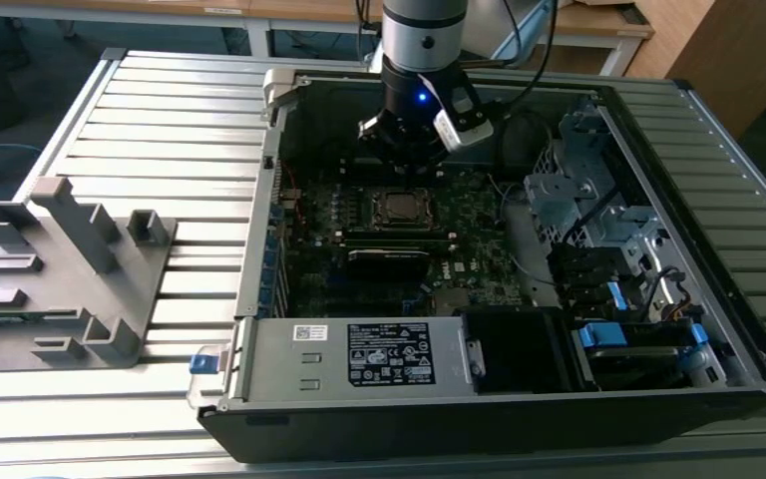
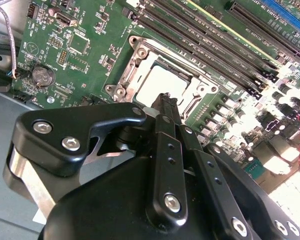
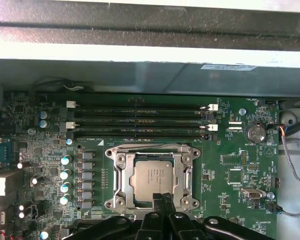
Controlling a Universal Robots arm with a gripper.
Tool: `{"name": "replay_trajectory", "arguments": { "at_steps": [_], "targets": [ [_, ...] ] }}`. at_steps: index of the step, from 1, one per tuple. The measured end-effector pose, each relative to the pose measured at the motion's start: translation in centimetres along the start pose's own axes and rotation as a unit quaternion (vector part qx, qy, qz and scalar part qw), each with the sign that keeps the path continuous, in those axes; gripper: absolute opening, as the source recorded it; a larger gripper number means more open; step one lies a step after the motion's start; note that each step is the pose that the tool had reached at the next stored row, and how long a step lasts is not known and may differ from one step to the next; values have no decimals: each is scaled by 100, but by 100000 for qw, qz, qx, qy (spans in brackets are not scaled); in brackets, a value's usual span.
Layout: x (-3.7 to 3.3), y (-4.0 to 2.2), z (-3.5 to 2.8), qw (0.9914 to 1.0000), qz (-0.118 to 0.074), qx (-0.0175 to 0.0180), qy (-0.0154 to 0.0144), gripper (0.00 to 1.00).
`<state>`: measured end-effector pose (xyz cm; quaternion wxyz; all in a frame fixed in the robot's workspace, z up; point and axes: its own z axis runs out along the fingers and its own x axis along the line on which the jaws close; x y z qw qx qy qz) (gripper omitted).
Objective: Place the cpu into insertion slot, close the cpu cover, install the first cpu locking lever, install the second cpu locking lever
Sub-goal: 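Install the second cpu locking lever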
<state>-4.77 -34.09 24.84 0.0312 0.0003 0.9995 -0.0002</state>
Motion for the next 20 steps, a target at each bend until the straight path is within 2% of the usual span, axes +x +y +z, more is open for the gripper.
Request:
{"name": "replay_trajectory", "arguments": {
  "at_steps": [14,16,18,20],
  "targets": [
    [37,0,-2,100000,0,7,2,11],
    [38,0,-1,100000,1,6,172,11],
    [38,-1,0,99999,0,16,531,11],
    [38,-1,0,99998,4,19,596,11]
  ]
}}
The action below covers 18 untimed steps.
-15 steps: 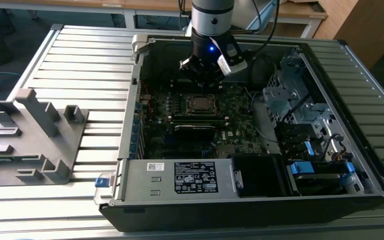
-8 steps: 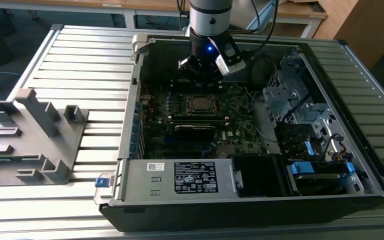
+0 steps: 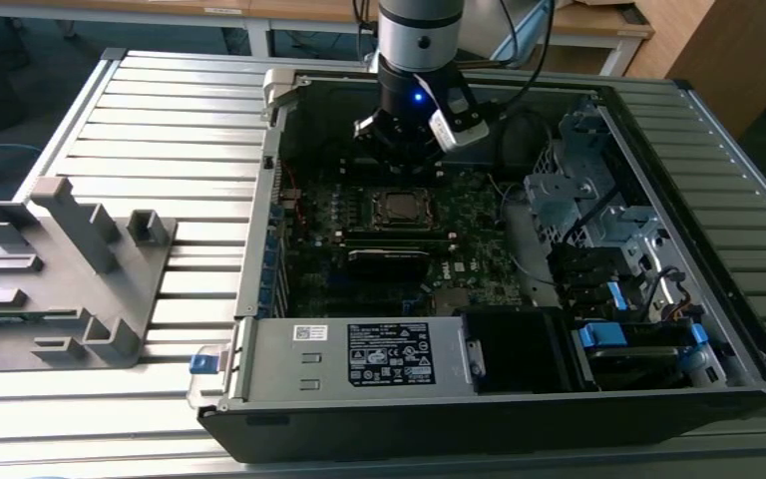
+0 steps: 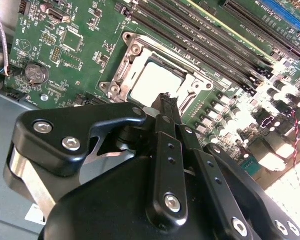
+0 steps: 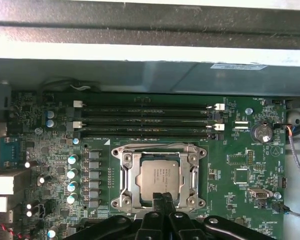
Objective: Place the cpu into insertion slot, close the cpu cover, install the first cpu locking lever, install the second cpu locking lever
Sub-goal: 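Install the second cpu locking lever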
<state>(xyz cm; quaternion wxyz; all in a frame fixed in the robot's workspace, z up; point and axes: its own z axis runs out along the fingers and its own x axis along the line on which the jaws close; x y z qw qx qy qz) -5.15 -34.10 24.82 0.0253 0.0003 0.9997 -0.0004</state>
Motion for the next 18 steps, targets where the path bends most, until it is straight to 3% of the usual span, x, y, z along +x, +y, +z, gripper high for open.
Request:
{"name": "replay_trajectory", "arguments": {
  "at_steps": [9,18],
  "targets": [
    [-1,-5,2,100000,-14,-23,91,11],
    [-1,-81,2,100000,-8,25,95,11]
  ]
}}
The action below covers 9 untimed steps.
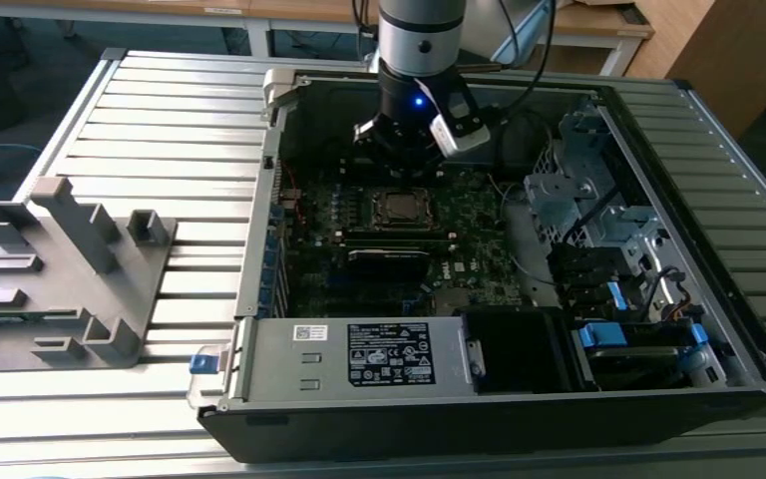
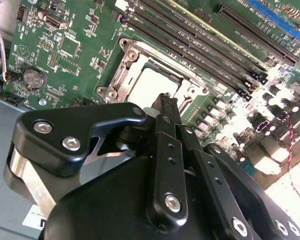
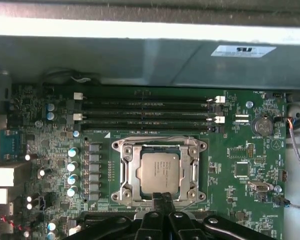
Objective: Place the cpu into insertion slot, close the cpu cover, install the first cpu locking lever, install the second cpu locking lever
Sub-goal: 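Install the second cpu locking lever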
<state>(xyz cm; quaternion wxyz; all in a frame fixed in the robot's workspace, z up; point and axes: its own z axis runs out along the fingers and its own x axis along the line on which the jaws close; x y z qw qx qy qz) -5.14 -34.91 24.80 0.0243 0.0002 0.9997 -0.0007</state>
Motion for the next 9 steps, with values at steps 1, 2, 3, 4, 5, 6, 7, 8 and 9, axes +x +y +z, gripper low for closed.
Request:
{"name": "replay_trajectory", "arguments": {
  "at_steps": [1,2,3,4,5,6,7,8,9],
  "targets": [
    [0,-22,0,100000,0,13,1,11],
    [0,-31,0,100000,-1,18,3,11],
    [0,-41,0,100000,-1,24,4,11],
    [0,-52,0,100000,2,23,1,11],
    [0,-63,0,100000,4,23,1,11],
    [0,-73,1,100000,2,22,0,11],
    [0,-84,1,100000,0,27,0,11],
    [0,-96,1,100000,-1,29,2,11],
    [0,-108,1,100000,0,31,2,11]
  ]
}}
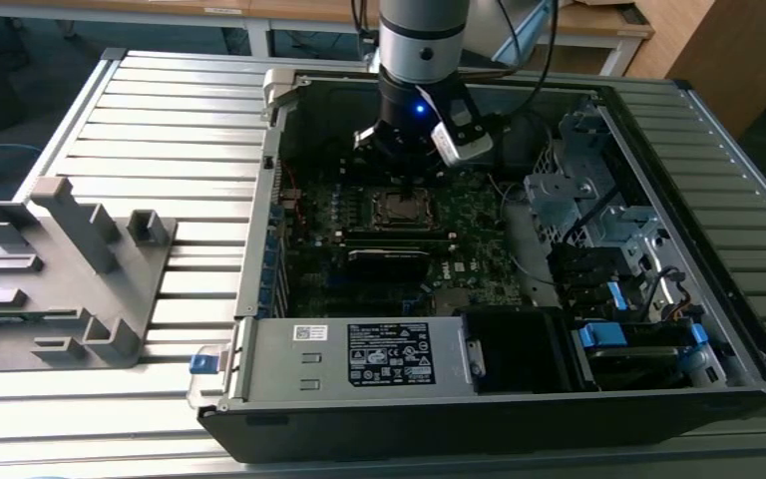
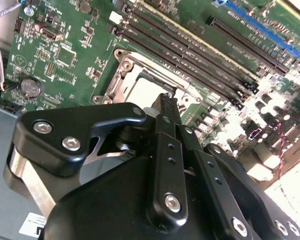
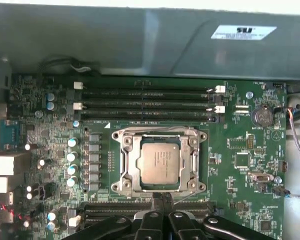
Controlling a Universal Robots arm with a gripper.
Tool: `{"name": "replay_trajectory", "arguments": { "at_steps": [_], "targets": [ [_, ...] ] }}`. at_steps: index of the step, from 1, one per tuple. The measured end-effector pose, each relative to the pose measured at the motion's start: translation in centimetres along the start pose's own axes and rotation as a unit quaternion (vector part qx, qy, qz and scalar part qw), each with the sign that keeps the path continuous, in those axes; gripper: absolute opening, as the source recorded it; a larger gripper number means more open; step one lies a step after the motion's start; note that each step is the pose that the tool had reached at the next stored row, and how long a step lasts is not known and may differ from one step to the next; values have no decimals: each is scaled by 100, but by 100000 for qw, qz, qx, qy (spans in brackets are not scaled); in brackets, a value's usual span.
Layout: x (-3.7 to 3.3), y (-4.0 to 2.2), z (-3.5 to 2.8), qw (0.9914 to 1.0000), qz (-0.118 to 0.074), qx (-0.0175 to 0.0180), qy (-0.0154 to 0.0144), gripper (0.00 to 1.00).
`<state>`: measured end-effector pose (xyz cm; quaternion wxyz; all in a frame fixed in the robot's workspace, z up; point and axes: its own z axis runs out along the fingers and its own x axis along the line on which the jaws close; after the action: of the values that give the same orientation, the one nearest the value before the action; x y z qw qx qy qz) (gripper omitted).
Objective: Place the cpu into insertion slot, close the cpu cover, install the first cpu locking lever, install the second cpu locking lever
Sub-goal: 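Install the second cpu locking lever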
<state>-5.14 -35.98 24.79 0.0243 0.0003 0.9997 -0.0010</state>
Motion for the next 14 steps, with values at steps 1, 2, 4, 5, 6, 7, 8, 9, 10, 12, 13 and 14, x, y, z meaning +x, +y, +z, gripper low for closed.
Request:
{"name": "replay_trajectory", "arguments": {
  "at_steps": [1,2,4,5,6,7,8,9,10,12,13,14],
  "targets": [
    [0,-13,0,100000,2,-2,-2,11],
    [0,-26,0,100000,0,2,1,11],
    [0,-52,0,100000,1,6,4,11],
    [0,-65,1,100000,-1,0,-1,11],
    [0,-79,1,100000,1,0,-2,11],
    [0,-92,1,100000,0,1,-1,11],
    [0,-104,1,100000,-1,3,0,11],
    [0,-115,1,100000,0,-2,-4,11],
    [0,-125,1,100000,2,7,-1,11],
    [0,-136,1,100000,2,16,-2,11],
    [0,-136,1,100000,4,22,-1,11],
    [0,-136,1,100000,4,26,-2,11]
  ]
}}
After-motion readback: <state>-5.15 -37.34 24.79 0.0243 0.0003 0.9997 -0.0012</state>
